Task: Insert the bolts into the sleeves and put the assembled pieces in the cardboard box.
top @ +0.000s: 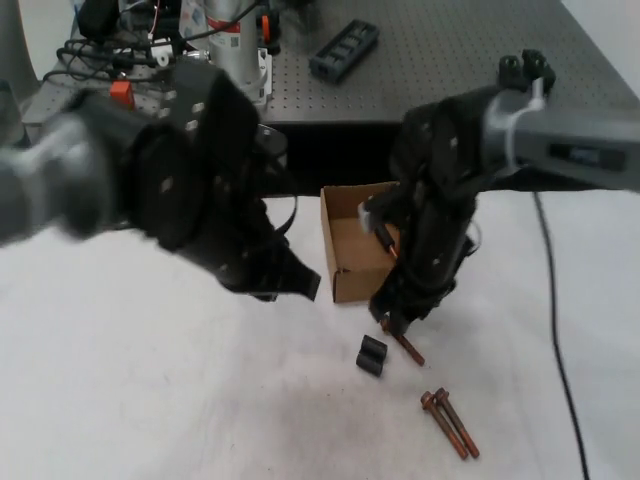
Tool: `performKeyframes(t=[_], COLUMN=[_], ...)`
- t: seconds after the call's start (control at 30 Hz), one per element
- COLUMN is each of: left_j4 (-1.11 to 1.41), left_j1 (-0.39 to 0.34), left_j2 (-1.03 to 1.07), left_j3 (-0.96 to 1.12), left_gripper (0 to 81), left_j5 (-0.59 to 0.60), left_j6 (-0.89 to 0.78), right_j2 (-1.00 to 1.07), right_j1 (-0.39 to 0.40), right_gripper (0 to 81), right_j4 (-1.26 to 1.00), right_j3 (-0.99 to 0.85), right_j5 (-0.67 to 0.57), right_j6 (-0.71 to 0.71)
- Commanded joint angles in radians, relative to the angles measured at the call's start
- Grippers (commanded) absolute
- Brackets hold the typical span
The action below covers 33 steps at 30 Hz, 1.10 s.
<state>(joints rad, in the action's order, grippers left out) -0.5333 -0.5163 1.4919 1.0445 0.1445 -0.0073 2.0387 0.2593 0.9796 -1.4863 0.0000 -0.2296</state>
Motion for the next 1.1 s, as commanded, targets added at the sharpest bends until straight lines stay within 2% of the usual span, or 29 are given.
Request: performKeyframes(t=[0.0, 0.07, 0.17, 0.33, 0.4, 0.53, 0.6, 0.73, 0.9, 1.0, 1.07], left_j4=[0.041, 0.041, 0.041, 0.041, 0.047, 0.091, 0.126, 0.321, 0.674, 0.847, 0.871], left_j1=[-0.001, -0.001, -0.001, -0.001, -0.001, -0.001, -0.001, -0.001, -0.04, -0.095, -0.124], left_j2=[-0.075, -0.111, -0.143, -0.169, -0.181, -0.2, -0.202, -0.202, -0.238, -0.241, -0.241], left_j3=[-0.053, -0.069, -0.08, -0.079, -0.079, -0.082, -0.089, -0.167, -0.329, -0.38, -0.383], left_gripper=[0.7, 0.7, 0.7, 0.7, 0.7, 0.7, 0.7, 0.7, 0.7, 0.7, 0.7], left_j5=[0.019, 0.027, 0.045, 0.071, 0.122, 0.242, 0.312, 0.483, 0.585, 0.623, 0.627], left_j6=[-0.033, -0.045, -0.045, -0.045, -0.065, -0.09, -0.102, -0.229, -0.347, -0.385, -0.385], right_j2=[0.053, 0.071, 0.089, 0.081, 0.055, -0.071, -0.167, -0.446, -0.751, -0.881, -0.938], right_j1=[0.019, 0.026, 0.034, 0.034, 0.017, -0.046, -0.079, -0.142, -0.156, -0.114, -0.091], right_gripper=[35.5, 35.2, 28.1, 0.8, 0.8, 0.8, 0.8, 0.8, 0.8, 0.8, 0.8], right_j4=[-0.016, -0.021, -0.017, -0.016, -0.009, -0.025, -0.063, -0.259, -0.68, -0.959, -1.15], right_j3=[-0.037, -0.042, -0.042, -0.042, -0.042, -0.004, 0.052, 0.25, 0.541, 0.687, 0.774], right_j5=[0.02, 0.033, 0.054, 0.049, 0.014, -0.187, -0.295, -0.525, -0.739, -0.766, -0.755], right_j6=[-0.018, -0.018, -0.018, -0.043, -0.04, -0.011, 0.007, 0.09, 0.38, 0.58, 0.713])
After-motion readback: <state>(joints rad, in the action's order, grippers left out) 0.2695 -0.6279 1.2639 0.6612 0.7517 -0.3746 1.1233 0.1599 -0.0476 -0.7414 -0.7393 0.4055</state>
